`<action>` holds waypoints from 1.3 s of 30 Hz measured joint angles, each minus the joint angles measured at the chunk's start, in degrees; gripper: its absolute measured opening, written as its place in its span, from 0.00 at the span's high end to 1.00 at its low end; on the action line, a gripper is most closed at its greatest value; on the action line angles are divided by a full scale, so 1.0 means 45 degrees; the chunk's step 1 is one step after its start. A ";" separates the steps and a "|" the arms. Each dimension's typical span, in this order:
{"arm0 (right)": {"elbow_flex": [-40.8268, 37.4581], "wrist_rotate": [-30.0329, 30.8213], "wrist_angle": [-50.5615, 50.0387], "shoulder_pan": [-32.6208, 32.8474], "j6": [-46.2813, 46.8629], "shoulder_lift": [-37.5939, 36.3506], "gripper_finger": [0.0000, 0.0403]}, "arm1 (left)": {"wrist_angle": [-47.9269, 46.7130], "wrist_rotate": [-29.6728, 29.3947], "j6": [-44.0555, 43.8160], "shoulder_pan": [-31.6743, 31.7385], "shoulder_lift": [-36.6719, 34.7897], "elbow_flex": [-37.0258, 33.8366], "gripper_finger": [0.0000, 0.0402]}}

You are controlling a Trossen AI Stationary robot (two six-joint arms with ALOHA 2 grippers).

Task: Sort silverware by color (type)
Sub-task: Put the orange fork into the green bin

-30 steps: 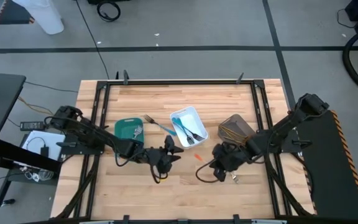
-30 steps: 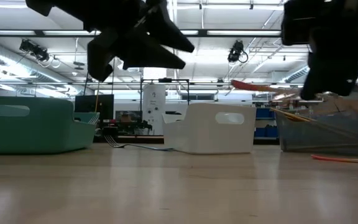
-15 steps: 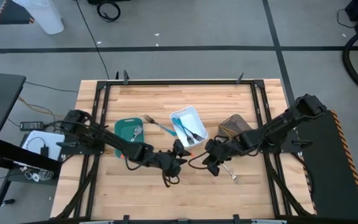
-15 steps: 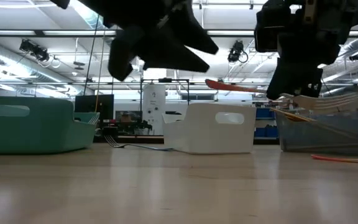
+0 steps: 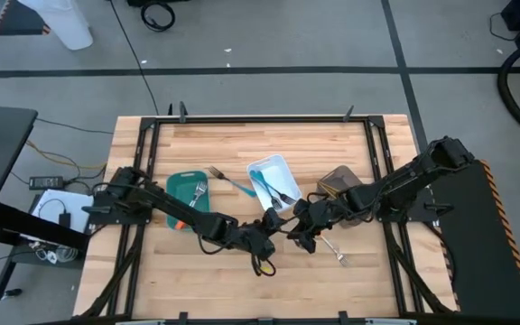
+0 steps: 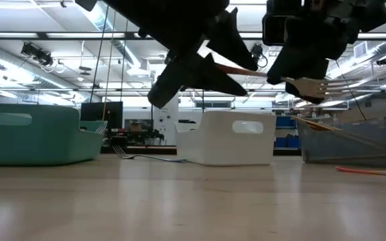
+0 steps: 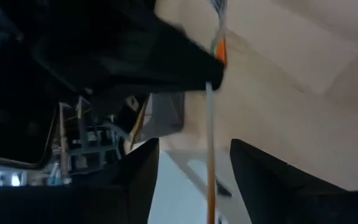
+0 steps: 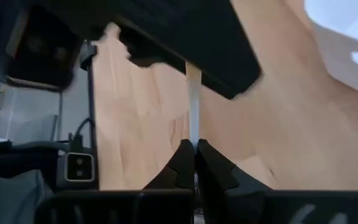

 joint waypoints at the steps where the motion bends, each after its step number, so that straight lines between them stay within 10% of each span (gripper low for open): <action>1: -0.0001 -0.0017 0.0087 -0.0040 0.0000 0.0000 0.98 | 0.0001 -0.0180 0.0201 -0.0005 -0.0004 -0.0015 0.50; 15: 0.0004 -0.0028 0.0038 -0.0333 -0.0328 -0.0015 0.98 | -0.0040 -0.0210 -0.0002 -0.0039 -0.0023 -0.0070 0.96; 39: -0.0001 -0.1097 0.0024 -0.1790 -0.3064 -0.0989 0.61 | -0.3009 -0.0107 -0.7349 -0.0241 -0.0258 -0.0064 0.98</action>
